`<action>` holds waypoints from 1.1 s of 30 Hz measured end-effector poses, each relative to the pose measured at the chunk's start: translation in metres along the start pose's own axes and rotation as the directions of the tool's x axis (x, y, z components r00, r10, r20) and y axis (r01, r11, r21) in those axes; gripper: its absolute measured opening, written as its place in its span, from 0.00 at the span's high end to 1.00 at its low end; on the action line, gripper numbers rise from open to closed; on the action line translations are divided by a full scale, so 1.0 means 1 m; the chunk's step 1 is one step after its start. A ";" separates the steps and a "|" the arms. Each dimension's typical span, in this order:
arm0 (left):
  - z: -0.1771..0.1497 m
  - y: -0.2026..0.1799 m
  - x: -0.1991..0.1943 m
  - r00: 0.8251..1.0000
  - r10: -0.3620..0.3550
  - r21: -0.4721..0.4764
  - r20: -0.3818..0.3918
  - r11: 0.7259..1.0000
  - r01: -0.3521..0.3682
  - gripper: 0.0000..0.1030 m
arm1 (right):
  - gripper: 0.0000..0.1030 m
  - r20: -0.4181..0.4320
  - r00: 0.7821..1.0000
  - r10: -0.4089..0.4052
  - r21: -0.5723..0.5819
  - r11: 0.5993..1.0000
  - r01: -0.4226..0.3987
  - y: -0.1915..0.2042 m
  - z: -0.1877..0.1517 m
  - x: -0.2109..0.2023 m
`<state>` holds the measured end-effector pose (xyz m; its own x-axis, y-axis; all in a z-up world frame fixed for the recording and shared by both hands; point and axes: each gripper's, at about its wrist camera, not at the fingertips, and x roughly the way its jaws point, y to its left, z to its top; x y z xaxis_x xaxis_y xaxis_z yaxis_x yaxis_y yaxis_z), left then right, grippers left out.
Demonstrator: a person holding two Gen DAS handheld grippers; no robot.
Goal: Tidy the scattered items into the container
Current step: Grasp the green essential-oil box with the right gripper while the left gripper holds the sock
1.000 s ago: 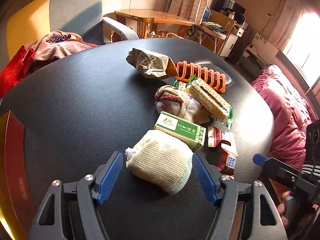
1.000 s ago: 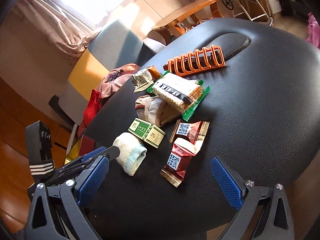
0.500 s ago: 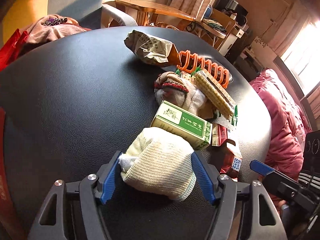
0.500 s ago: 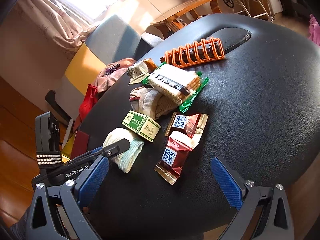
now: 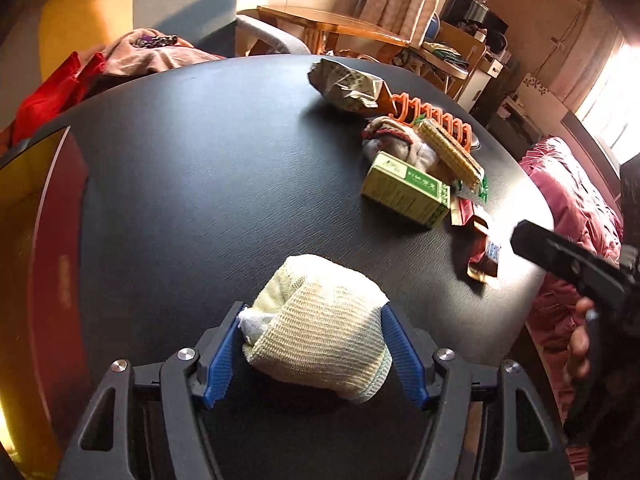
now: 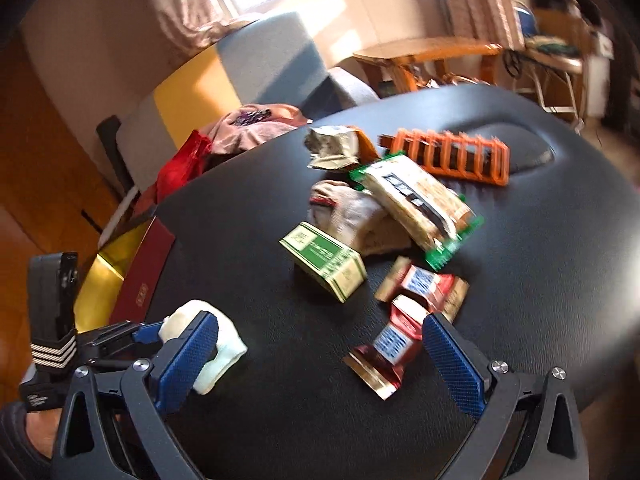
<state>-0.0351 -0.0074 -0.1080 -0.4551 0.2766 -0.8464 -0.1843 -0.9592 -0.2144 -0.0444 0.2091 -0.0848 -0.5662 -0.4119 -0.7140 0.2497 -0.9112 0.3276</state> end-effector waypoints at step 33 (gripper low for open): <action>0.001 0.014 -0.007 1.000 -0.021 -0.041 -0.001 0.999 0.021 0.29 | 0.57 -0.225 0.973 -0.043 -0.250 0.968 -0.015 0.020 0.042 0.067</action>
<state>-0.0355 -0.0229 -0.1046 -0.4506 0.2967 -0.8420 -0.1575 -0.9548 -0.2521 -0.1100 0.1638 -0.1000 -0.3856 -0.3630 -0.8483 0.4466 -0.8779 0.1726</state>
